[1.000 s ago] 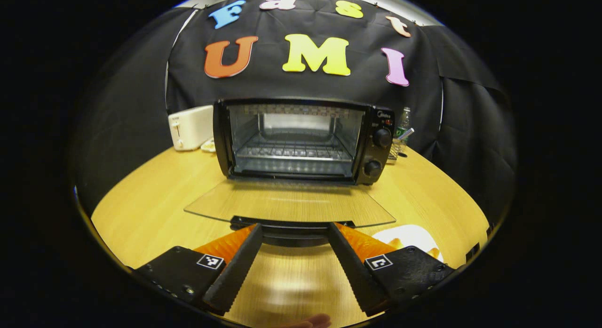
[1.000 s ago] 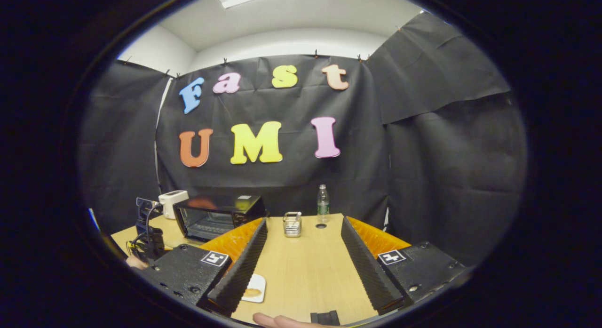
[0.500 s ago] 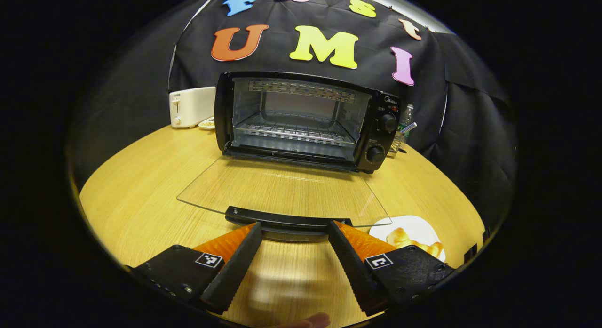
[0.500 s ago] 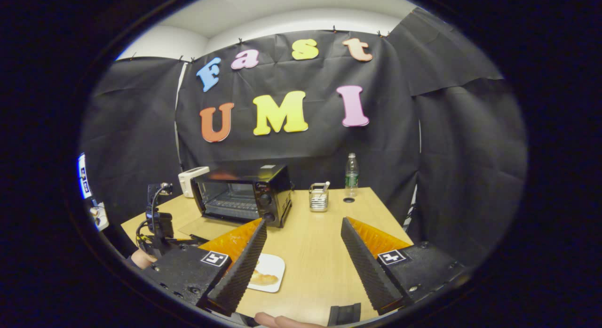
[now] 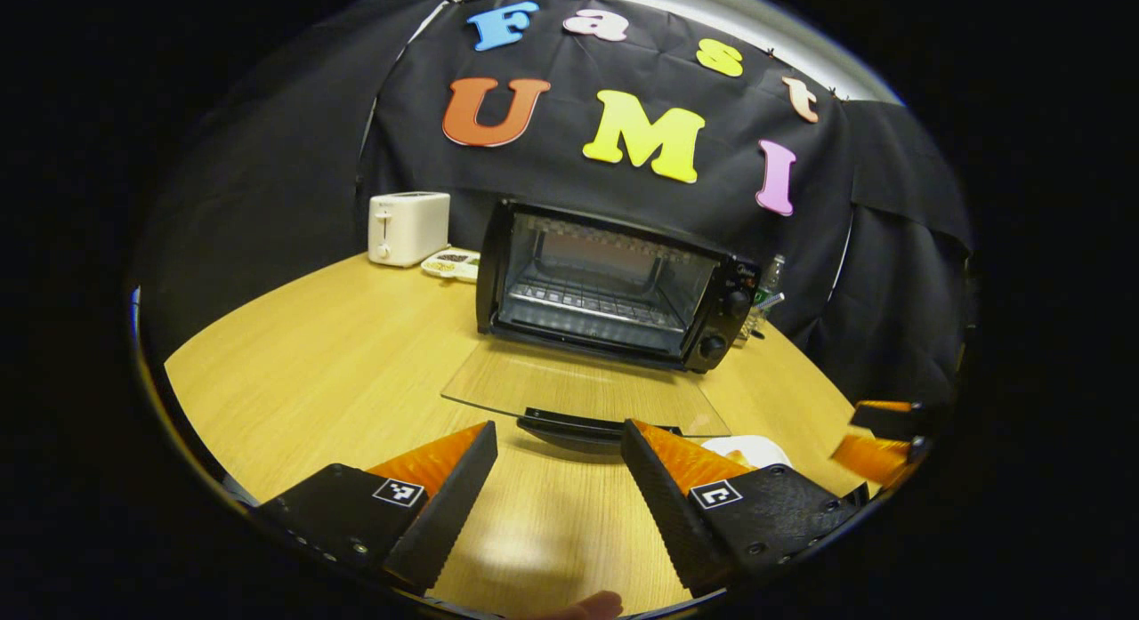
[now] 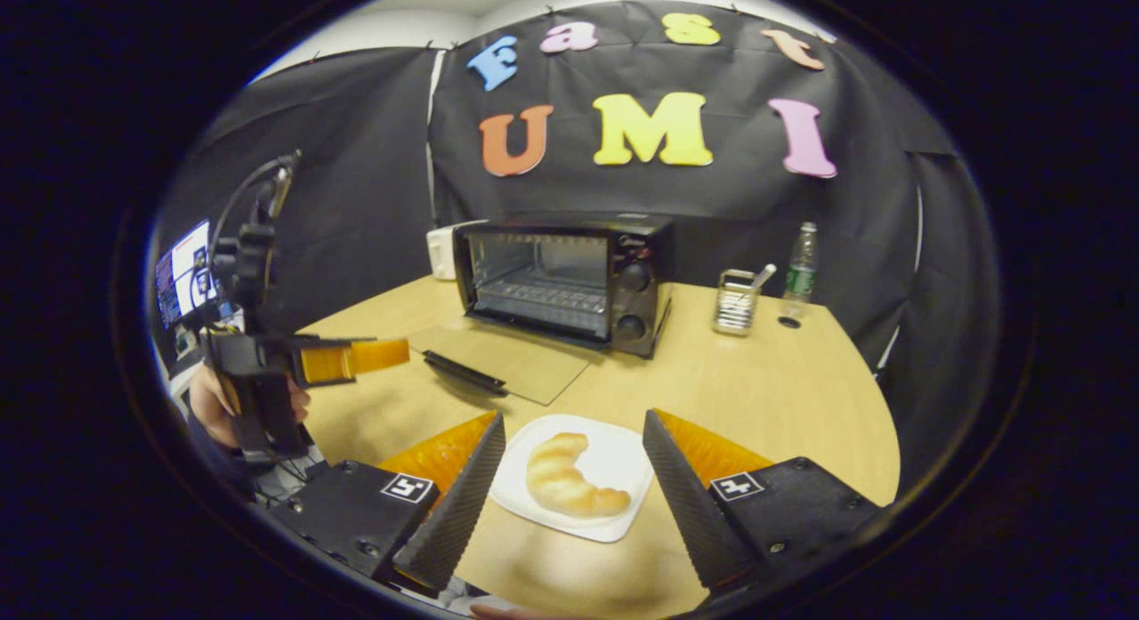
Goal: Open the electric oven with the left hand, put the food in, and close the electric oven.
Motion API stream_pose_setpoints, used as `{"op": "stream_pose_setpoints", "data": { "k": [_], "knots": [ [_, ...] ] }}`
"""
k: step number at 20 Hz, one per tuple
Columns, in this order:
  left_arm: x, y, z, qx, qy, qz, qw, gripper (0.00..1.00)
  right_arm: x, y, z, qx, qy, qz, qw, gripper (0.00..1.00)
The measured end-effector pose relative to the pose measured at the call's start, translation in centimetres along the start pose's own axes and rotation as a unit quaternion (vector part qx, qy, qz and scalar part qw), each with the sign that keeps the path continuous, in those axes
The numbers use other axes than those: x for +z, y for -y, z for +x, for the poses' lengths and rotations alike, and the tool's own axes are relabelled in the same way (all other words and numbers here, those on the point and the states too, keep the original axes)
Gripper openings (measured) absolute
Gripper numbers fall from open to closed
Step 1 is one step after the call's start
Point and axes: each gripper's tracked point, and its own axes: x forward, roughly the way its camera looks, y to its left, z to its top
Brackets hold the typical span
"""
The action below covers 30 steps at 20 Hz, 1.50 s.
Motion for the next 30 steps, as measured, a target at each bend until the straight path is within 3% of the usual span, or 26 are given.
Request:
{"op": "stream_pose_setpoints", "data": {
  "k": [4,6,8,11,16,19,24,30],
  "knots": [
    [2.5,-1.4,-5.7,-0.004,0.038,0.037,0.999,0.93,-3.0,-1.0,2.6,0.007,-0.051,-0.033,0.998,0.94],
    [3.7,-1.6,-7.8,-0.002,0.060,0.054,0.997,0.93,-4.0,-0.6,3.6,0.000,-0.075,-0.020,0.997,0.90],
    [4.1,-1.3,-9.6,-0.011,0.069,0.059,0.996,0.93,-4.9,-0.2,4.6,-0.007,-0.106,-0.002,0.994,0.84],
    [5.1,0.0,-11.4,-0.033,0.086,0.068,0.993,0.93,-5.5,0.0,5.1,-0.016,-0.135,0.003,0.991,0.65],
    [5.5,0.6,-13.0,-0.039,0.103,0.099,0.989,0.93,-5.4,0.2,5.1,-0.027,-0.144,0.032,0.989,0.56],
    [6.2,0.3,-13.7,-0.035,0.119,0.104,0.987,0.93,-4.6,0.4,3.6,-0.033,-0.126,0.059,0.990,0.50],
    [6.7,-1.0,-13.6,-0.028,0.126,0.101,0.986,0.93,-0.1,1.0,1.9,-0.049,-0.048,0.090,0.994,0.50],
    [8.6,-2.7,-13.9,-0.012,0.144,0.110,0.983,0.93,7.5,-0.9,5.2,-0.012,0.036,0.137,0.990,0.49]
  ]
}}
